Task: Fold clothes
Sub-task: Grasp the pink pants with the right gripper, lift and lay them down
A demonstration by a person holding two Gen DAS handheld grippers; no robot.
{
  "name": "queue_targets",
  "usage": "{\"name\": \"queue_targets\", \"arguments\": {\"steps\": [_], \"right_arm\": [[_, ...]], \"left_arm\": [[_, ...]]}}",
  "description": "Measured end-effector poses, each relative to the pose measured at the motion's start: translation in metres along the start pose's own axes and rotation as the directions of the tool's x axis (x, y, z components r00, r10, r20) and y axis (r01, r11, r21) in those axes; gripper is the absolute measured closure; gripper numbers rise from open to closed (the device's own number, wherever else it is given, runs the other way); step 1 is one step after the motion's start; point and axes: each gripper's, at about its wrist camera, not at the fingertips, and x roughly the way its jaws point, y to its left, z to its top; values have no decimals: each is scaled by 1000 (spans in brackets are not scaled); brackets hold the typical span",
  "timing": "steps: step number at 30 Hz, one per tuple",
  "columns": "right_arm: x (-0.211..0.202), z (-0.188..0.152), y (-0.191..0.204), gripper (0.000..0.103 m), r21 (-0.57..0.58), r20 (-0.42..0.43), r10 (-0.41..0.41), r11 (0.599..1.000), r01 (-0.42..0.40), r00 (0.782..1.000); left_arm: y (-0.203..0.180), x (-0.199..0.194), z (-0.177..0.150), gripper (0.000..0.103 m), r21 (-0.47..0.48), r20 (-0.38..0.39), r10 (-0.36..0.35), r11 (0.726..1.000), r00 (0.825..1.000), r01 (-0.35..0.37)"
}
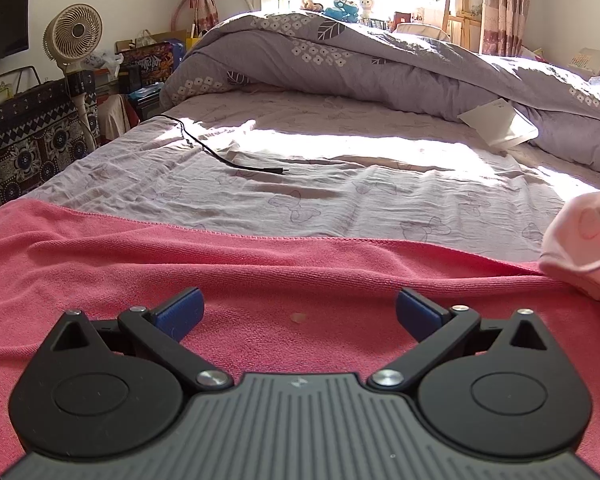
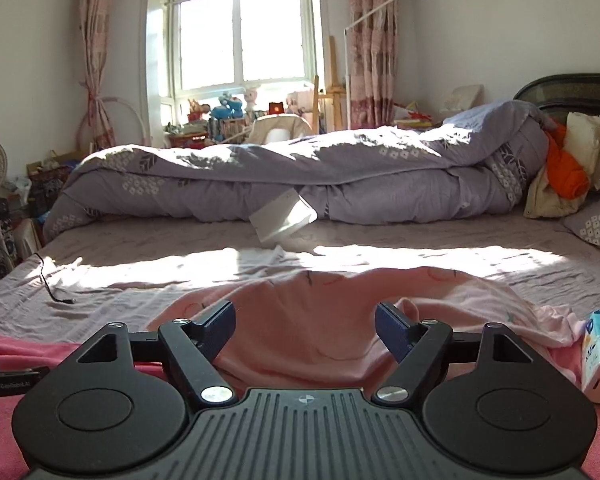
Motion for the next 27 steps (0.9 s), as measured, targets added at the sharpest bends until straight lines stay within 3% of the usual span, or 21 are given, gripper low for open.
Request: {"name": "queue_targets", "arguments": {"steps": [2,4,6,8,10,11,13,15,17,18,20,22,24,27], "right_arm": [[14,-18,14,24,-43,-33,-18,999,16,999],[33,-35,42,14,-184,-27,-67,981,61,997],[53,-52,71,9,-357,29,-155,921,155,987],[73,-64,91,18,-477,103,-268,832,284,958],[91,-56,86,94,-426,74,-345,837,343,936],[93,-46,76,92,-348,44,-348,873,340,937],[81,-21,54,93,-173,30,-299,938,300,954],[47,4,49,93,-129,138,-247,956,265,959],[2,33,52,93,-126,247,-190,966,226,950],[-19,45,54,93,-113,285,-152,975,190,947],[-76,68,54,94,-63,322,-15,997,38,947],[-131,76,54,94,-65,323,148,989,-134,935],[-181,66,53,94,-124,285,299,954,-274,911],[-232,23,52,93,-242,124,450,878,-413,884]], "left_arm": [[1,1,0,0,-4,-4,5,1000,1000,-5],[3,3,-1,0,-14,-13,3,1000,1000,-3],[5,4,-2,0,-24,-21,-1,1000,1000,1],[6,6,-3,0,-33,-24,-10,999,1000,9],[5,7,-3,0,-34,-27,-18,999,999,18],[6,7,-3,0,-35,-26,-20,999,999,19],[6,9,-3,0,-40,-25,-18,999,1000,17],[7,10,-2,0,-50,-26,-16,999,1000,15],[9,11,-2,0,-61,-31,-18,998,999,16],[9,11,-2,0,-65,-33,-18,998,999,16],[12,8,-1,0,-68,-25,-10,998,1000,8],[14,5,1,0,-71,-16,1,997,1000,-2],[17,3,2,0,-74,-7,11,997,1000,-12],[25,-4,3,0,-93,6,11,996,1000,-11]]}}
